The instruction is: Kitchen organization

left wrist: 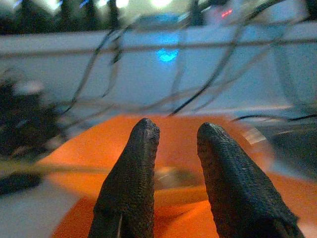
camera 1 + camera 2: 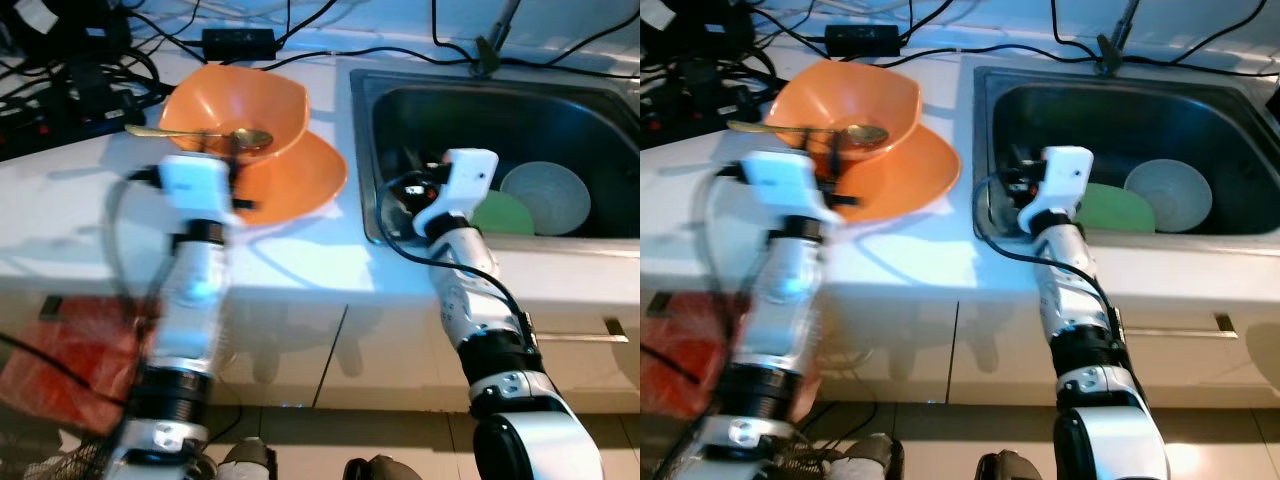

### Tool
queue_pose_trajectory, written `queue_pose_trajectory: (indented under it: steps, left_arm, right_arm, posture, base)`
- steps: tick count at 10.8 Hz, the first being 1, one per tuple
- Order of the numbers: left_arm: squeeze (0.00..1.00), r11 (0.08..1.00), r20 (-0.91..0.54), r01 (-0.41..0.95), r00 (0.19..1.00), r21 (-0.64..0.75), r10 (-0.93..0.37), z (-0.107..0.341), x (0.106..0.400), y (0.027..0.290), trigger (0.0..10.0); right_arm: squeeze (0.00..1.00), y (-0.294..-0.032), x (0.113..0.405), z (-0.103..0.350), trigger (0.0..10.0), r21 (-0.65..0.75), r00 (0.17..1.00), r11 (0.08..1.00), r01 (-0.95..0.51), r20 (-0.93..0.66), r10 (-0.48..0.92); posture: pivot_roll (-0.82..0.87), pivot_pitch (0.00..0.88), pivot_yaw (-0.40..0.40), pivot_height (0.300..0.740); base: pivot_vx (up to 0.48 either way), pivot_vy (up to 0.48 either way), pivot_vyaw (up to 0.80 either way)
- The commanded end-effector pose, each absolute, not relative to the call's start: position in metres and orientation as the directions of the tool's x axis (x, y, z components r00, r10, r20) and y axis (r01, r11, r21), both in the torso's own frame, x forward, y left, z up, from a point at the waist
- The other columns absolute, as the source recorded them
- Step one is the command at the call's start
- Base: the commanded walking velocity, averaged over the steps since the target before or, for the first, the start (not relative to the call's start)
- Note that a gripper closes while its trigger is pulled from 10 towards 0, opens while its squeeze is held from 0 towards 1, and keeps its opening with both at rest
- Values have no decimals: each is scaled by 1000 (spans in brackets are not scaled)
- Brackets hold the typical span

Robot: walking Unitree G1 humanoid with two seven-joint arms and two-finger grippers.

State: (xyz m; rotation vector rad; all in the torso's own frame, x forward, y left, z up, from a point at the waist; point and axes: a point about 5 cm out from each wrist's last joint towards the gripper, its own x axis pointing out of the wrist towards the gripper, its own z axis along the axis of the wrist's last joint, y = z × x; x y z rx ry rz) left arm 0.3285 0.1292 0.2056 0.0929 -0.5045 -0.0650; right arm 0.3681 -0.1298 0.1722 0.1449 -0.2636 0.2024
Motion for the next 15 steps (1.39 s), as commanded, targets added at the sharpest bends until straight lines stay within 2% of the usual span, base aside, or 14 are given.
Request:
queue_pose_trajectory:
  steps: [1, 3, 6, 8, 9, 10, 12, 14, 15]
  left_arm:
    - [0, 991, 489, 74, 864, 115, -122, 209, 325, 123, 10000]
    - [0, 989, 505, 98, 851, 115, -143, 217, 321, 120, 10000]
    - [0, 991, 554, 65, 823, 120, -121, 246, 319, 132, 10000]
    - [0, 999, 552, 6, 833, 50, -33, 264, 321, 152, 10000]
    - [0, 999, 529, 39, 848, -19, -23, 271, 323, 162, 10000]
    - [0, 997, 517, 72, 854, -18, -52, 276, 321, 167, 10000]
    - [0, 988, 491, 82, 871, -127, -9, 269, 313, 190, 10000]
    - [0, 942, 467, 8, 869, -337, 160, 263, 302, 229, 10000]
    - [0, 878, 418, -42, 868, -476, 269, 250, 300, 250, 10000]
  right_arm:
    - [0, -133, 368, 169, 10000, 127, 950, 970, -207, 262, 168]
    - [0, -137, 369, 174, 10000, 130, 949, 971, -199, 273, 158]
    - [0, -141, 370, 202, 10000, 120, 923, 972, -201, 355, 147]
    - [0, -142, 370, 221, 10000, 94, 910, 974, -205, 384, 155]
    - [0, -143, 370, 227, 10000, 53, 906, 976, -213, 385, 177]
    - [0, -146, 370, 229, 10000, 52, 908, 977, -207, 382, 172]
    - [0, -150, 370, 223, 10000, 48, 922, 980, -192, 350, 164]
    - [0, -150, 370, 218, 10000, 51, 931, 979, -195, 323, 168]
    - [0, -148, 370, 217, 10000, 50, 933, 979, -199, 315, 174]
  posture:
    - [83, 154, -65, 723]
    - [82, 153, -64, 723]
    - [85, 145, -56, 723]
    - [87, 143, -58, 723]
    - [86, 145, -60, 723]
    - [88, 149, -63, 723]
    - [99, 158, -72, 723]
    - [110, 162, -81, 723]
    - [111, 161, -84, 723]
  base:
    - [0, 0, 0]
    - [0, 0, 0]
    - [0, 0, 0]
    - [0, 0, 0]
    - [0, 0, 0]
    - [0, 0, 0]
    - [0, 0, 0]
    - [0, 0, 0]
    - [0, 0, 0]
